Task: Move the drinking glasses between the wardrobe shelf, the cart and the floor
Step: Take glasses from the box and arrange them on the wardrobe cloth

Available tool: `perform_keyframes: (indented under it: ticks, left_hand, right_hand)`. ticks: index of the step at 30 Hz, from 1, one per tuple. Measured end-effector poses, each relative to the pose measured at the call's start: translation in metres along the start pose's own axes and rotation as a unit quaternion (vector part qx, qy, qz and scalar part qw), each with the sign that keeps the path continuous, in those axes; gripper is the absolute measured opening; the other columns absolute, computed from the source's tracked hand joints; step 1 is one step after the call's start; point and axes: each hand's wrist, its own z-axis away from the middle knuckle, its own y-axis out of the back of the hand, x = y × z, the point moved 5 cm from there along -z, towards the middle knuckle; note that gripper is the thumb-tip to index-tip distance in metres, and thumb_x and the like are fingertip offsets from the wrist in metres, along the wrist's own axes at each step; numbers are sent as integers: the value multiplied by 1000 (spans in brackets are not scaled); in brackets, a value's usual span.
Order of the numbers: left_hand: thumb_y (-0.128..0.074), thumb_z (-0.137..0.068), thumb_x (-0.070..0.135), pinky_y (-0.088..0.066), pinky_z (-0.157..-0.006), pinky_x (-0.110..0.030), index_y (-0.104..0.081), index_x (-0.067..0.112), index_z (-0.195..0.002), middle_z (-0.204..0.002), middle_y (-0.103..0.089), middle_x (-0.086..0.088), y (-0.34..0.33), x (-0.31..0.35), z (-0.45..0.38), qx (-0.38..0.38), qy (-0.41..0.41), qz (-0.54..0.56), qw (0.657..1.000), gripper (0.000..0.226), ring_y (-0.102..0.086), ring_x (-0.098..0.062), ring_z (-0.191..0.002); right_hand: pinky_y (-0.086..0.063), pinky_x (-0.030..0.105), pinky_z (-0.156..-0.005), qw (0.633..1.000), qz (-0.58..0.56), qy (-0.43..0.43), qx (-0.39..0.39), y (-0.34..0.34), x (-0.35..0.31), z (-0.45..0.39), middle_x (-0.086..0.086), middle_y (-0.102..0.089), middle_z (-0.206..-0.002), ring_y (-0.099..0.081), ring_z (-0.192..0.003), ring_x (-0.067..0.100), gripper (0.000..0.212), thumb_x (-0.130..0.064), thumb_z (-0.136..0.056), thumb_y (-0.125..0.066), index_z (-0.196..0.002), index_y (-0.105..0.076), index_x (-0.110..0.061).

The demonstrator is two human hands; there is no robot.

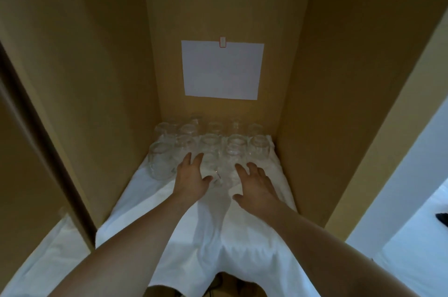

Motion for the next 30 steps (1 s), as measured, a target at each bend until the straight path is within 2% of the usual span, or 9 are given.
perform_keyframes:
  ticks: [8,12,17,24,30]
  left_hand:
    - [-71,-91,44,-31,-118,-44,-36,22,-155,-165,-23,-15,18,-18,68,-32,8,-64,997,76,-24,-36,-150]
    - [-67,-92,47,-33,-117,-45,-35,22,-156,-164,-25,-14,28,-43,111,-52,13,-132,990,76,-25,-35,-148]
    - [-64,-93,51,-32,-117,-46,-33,26,-156,-165,-25,-10,49,-71,148,-45,37,-181,982,75,-25,-34,-149]
    - [-61,-94,52,-38,-113,-50,-34,27,-155,-165,-25,-8,77,-100,162,-24,42,-192,980,71,-25,-33,-149]
    - [-62,-95,49,-34,-117,-48,-37,27,-153,-164,-26,-8,100,-127,166,-31,13,-176,984,67,-24,-32,-149]
  right_hand:
    - [-39,43,-108,999,-23,46,-8,-20,-39,18,12,-31,-155,-36,-137,33,82,-43,-89,-68,-156,-24,-25]
    - [-39,43,-108,996,-44,76,-34,-40,-70,28,12,-31,-156,-36,-137,33,81,-45,-89,-66,-156,-25,-26]
    - [-40,43,-107,992,-43,108,-52,-56,-104,46,12,-31,-156,-38,-136,33,80,-49,-91,-63,-156,-24,-24]
    - [-40,42,-107,990,-27,122,-60,-59,-143,60,12,-29,-156,-37,-136,32,81,-50,-90,-64,-155,-24,-24]
    - [-40,42,-106,994,-22,95,-49,-62,-183,62,10,-31,-155,-38,-135,31,81,-52,-90,-65,-154,-25,-25]
